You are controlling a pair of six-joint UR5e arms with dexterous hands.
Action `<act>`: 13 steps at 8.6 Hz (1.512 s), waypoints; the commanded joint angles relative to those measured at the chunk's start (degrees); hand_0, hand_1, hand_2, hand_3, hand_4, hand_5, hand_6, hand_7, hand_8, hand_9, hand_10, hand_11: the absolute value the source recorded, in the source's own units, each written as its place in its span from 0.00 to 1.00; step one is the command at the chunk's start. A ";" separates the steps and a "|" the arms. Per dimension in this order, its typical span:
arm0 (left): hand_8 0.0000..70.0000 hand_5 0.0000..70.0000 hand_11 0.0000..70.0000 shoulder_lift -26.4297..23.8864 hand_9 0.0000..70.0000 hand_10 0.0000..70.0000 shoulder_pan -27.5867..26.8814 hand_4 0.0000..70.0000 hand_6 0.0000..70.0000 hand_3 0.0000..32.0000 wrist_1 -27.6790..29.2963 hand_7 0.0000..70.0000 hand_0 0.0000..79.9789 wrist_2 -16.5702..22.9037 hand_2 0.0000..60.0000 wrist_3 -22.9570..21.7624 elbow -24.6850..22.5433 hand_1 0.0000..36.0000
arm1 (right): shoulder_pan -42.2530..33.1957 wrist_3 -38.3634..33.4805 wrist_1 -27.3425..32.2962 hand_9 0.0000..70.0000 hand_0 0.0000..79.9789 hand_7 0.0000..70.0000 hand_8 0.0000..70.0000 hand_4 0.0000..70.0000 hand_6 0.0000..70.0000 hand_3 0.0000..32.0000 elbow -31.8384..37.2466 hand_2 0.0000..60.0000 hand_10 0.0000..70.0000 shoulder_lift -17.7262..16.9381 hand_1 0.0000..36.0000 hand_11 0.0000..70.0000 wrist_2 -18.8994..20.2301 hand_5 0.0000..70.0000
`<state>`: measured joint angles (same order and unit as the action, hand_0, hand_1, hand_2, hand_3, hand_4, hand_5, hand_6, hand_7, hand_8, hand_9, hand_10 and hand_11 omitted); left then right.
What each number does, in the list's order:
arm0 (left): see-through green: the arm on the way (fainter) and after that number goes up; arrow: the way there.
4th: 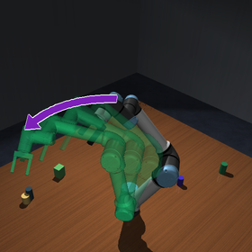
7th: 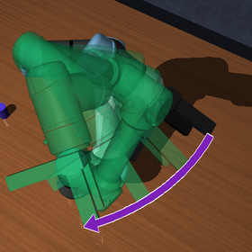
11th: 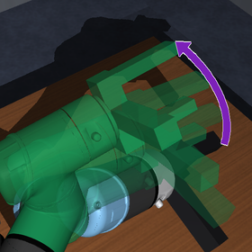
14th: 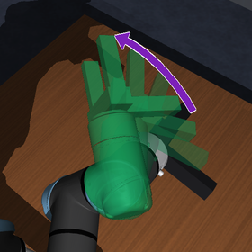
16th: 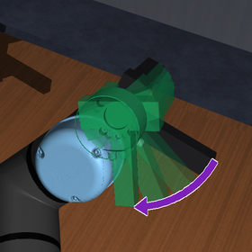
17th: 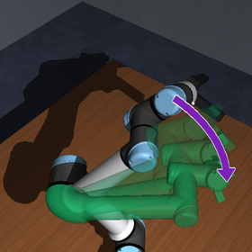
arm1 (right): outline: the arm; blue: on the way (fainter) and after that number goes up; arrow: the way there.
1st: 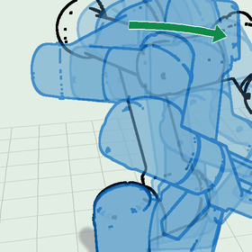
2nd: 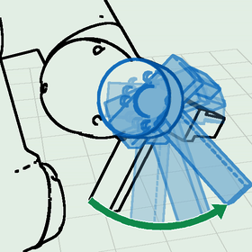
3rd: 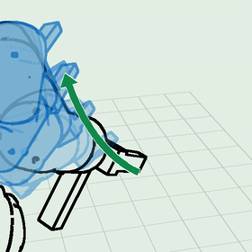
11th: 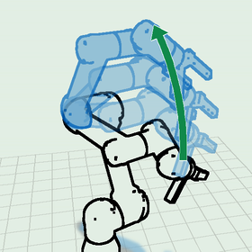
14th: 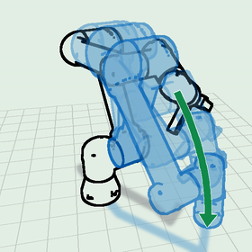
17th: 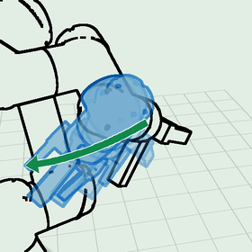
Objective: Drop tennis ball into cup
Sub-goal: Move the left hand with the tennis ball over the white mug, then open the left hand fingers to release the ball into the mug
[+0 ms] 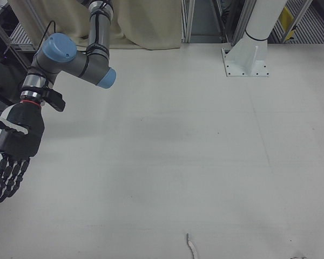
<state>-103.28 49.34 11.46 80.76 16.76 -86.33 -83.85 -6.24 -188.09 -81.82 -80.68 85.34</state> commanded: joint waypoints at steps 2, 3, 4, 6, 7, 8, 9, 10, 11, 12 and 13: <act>0.85 0.40 0.46 0.01 0.85 0.30 -1.53 0.32 1.00 0.00 2.15 1.00 0.93 0.01 0.09 0.38 1.94 0.61 | 0.00 0.00 0.00 0.00 0.00 0.00 0.00 0.00 0.00 0.00 0.00 0.00 0.00 0.00 0.00 0.00 0.00 0.00; 0.70 0.36 0.43 0.18 0.63 0.28 -1.53 0.28 1.00 0.00 2.51 0.86 0.83 0.10 0.06 0.38 2.04 0.59 | 0.00 0.00 0.00 0.00 0.00 0.00 0.00 0.00 0.00 0.00 0.00 0.00 0.00 0.00 0.00 0.00 0.00 0.00; 0.62 0.35 0.40 0.27 0.44 0.26 -1.53 0.23 1.00 0.00 2.69 0.56 0.80 0.10 0.07 0.38 2.04 0.58 | 0.00 0.00 0.00 0.00 0.00 0.00 0.00 0.00 0.00 0.00 0.00 0.00 0.00 0.00 0.00 0.00 0.00 0.00; 0.47 0.27 0.34 0.62 0.30 0.22 -1.44 0.19 0.63 0.00 3.40 0.39 0.79 0.10 0.02 -0.32 2.04 0.62 | 0.00 0.00 0.00 0.00 0.00 0.00 0.00 0.00 0.00 0.00 0.00 0.00 0.00 0.00 0.00 0.00 0.00 0.00; 0.46 0.27 0.34 0.71 0.28 0.21 -1.27 0.19 0.63 0.00 3.57 0.37 0.79 0.10 0.02 -0.32 1.69 0.63 | 0.00 0.00 0.00 0.00 0.00 0.00 0.00 0.00 0.00 0.00 0.00 0.00 0.00 0.00 0.00 0.00 0.00 0.00; 0.43 0.25 0.33 0.71 0.28 0.21 -1.00 0.19 0.51 0.00 3.66 0.39 0.79 0.10 0.01 -0.49 1.25 0.64 | 0.00 0.00 -0.09 0.00 0.00 0.00 0.00 0.00 0.00 0.00 0.00 0.00 0.00 0.00 0.00 0.00 0.00 0.00; 0.42 0.25 0.32 0.63 0.28 0.20 -0.48 0.20 0.48 0.00 3.23 0.40 0.82 0.27 0.01 -2.50 0.03 0.68 | 0.00 0.00 0.00 0.00 0.00 0.00 0.00 0.00 0.00 0.00 0.00 0.00 0.00 0.00 0.00 0.00 0.00 0.00; 0.41 0.24 0.32 0.54 0.28 0.20 3.79 0.20 0.42 0.00 1.05 0.41 0.85 0.62 0.00 -3.21 -1.63 0.70 | 0.00 0.00 -0.09 0.00 0.00 0.00 0.00 0.00 0.00 0.00 0.00 0.00 0.00 0.00 0.00 0.00 0.00 0.00; 0.46 0.28 0.33 0.28 0.28 0.21 8.53 0.22 0.63 0.00 -0.37 0.38 0.83 1.58 0.02 -3.13 -2.61 0.66 | 0.00 0.00 0.00 0.00 0.00 0.00 0.00 0.00 0.00 0.00 0.00 0.00 0.00 0.00 0.00 0.00 0.00 0.00; 0.43 0.25 0.33 0.27 0.29 0.21 11.54 0.23 0.48 0.00 -2.30 0.42 0.86 2.38 0.00 -3.22 -4.44 0.69 | 0.00 0.00 0.00 0.00 0.00 0.00 0.00 0.00 0.00 0.00 0.00 0.00 0.00 0.00 0.00 0.00 0.00 0.00; 0.45 0.27 0.33 0.27 0.28 0.21 14.61 0.24 0.57 0.00 -3.62 0.40 0.87 2.91 0.01 -3.22 -5.07 0.69 | 0.00 0.00 0.00 0.00 0.00 0.00 0.00 0.00 0.00 0.00 0.00 0.00 0.00 0.00 0.00 0.00 0.00 0.00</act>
<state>-102.92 57.20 11.01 82.33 13.75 -89.11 -83.85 -6.24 -188.11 -81.83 -80.68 85.34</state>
